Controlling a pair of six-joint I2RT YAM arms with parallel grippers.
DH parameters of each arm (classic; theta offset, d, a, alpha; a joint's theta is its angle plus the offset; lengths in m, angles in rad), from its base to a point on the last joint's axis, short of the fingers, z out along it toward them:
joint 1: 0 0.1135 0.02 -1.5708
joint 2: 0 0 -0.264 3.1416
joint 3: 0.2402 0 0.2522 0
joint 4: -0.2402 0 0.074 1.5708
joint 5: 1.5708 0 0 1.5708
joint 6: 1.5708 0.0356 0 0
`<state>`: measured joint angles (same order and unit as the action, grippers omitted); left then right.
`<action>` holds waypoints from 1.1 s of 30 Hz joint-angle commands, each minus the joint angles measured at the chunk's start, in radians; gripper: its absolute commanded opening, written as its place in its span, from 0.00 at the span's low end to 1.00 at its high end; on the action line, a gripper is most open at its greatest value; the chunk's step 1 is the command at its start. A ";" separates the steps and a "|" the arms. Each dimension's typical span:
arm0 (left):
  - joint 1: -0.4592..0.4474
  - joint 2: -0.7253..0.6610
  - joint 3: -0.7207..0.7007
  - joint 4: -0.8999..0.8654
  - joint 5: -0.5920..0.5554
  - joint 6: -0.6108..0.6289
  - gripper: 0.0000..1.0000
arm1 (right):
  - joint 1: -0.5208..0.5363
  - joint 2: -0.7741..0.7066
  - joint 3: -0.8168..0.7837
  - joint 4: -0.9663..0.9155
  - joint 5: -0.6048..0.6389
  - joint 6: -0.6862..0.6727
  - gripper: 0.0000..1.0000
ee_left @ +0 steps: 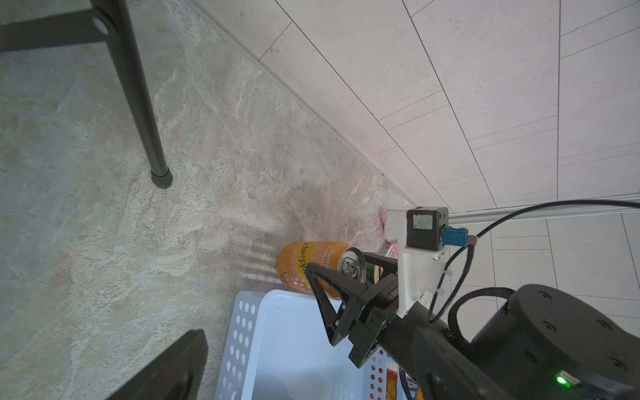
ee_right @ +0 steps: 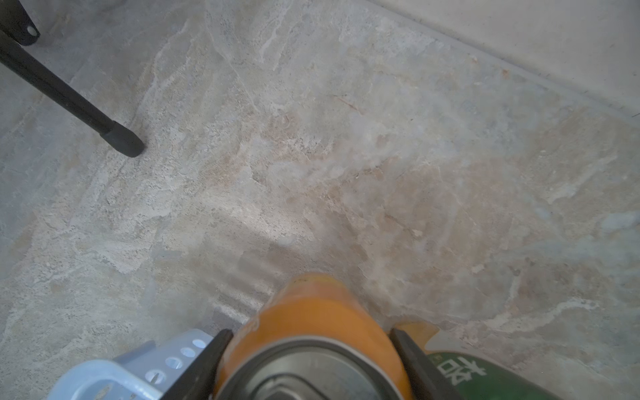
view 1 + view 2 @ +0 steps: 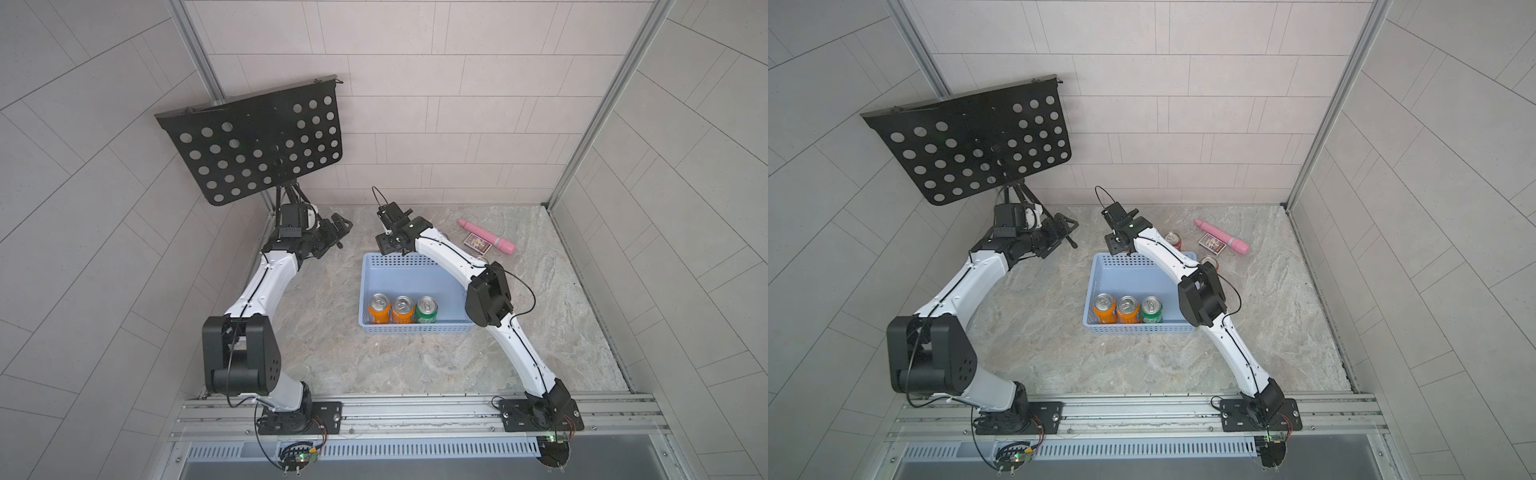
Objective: Take out the drinks from the basket
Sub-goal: Place the drink at the center of the board.
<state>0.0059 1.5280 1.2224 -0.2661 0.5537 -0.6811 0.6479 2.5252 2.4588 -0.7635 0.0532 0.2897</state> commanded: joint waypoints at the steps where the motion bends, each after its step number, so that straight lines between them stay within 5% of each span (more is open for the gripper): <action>1: -0.005 -0.005 -0.004 0.004 -0.003 0.011 1.00 | 0.006 -0.001 0.009 0.029 0.002 0.009 0.61; 8: -0.005 -0.003 -0.004 0.004 -0.003 0.011 1.00 | 0.006 -0.006 0.009 0.024 0.002 0.010 0.65; 19: -0.006 -0.001 -0.007 0.004 0.000 0.010 1.00 | 0.006 -0.036 0.008 0.035 -0.015 0.028 0.84; 33: -0.006 0.001 -0.003 -0.002 0.003 0.022 1.00 | 0.002 -0.197 0.002 0.086 -0.052 0.049 0.86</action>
<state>0.0059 1.5280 1.2224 -0.2665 0.5545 -0.6800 0.6476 2.4474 2.4588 -0.7132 0.0208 0.3229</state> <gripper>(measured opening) 0.998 0.859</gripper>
